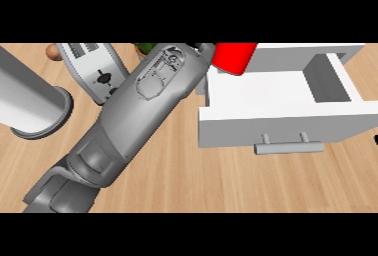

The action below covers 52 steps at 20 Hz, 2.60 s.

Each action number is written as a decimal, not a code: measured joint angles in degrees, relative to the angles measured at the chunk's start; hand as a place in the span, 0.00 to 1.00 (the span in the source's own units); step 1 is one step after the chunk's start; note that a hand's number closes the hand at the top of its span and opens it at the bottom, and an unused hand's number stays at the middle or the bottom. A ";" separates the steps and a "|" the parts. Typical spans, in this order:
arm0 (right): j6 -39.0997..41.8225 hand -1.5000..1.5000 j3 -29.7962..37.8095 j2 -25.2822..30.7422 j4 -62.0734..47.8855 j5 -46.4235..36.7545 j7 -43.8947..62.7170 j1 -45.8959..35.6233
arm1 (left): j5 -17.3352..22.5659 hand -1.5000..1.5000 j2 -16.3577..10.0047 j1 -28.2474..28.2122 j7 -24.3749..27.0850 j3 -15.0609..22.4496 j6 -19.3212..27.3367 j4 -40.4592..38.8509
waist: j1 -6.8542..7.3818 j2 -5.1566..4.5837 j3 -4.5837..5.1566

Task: Pick up the can, place it into the drawer and close the drawer

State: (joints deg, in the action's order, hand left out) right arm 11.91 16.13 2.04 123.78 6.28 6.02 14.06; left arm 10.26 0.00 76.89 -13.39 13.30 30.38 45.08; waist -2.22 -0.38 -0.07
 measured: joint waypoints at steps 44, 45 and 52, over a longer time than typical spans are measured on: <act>-0.64 0.00 -2.30 1.46 -1.69 -1.59 2.67 -7.95 | 19.82 0.00 0.00 4.47 15.62 22.84 12.42 -23.82 | -5.36 -1.43 -0.10; -0.48 0.00 -2.52 1.40 -1.36 -1.61 2.62 -7.68 | 20.10 0.00 -0.01 4.49 15.85 22.91 12.70 -24.03 | -5.40 -1.44 -0.09; -0.96 0.00 -3.01 2.10 0.26 -4.60 1.69 -8.20 | 22.69 0.00 0.00 4.67 17.04 22.73 14.53 -24.34 | -5.40 -1.52 -0.06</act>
State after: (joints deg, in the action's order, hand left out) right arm 10.95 13.12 4.14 124.04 1.68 7.71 5.87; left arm 32.95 0.00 81.56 3.65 36.03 44.90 20.74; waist -7.62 -1.90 -0.13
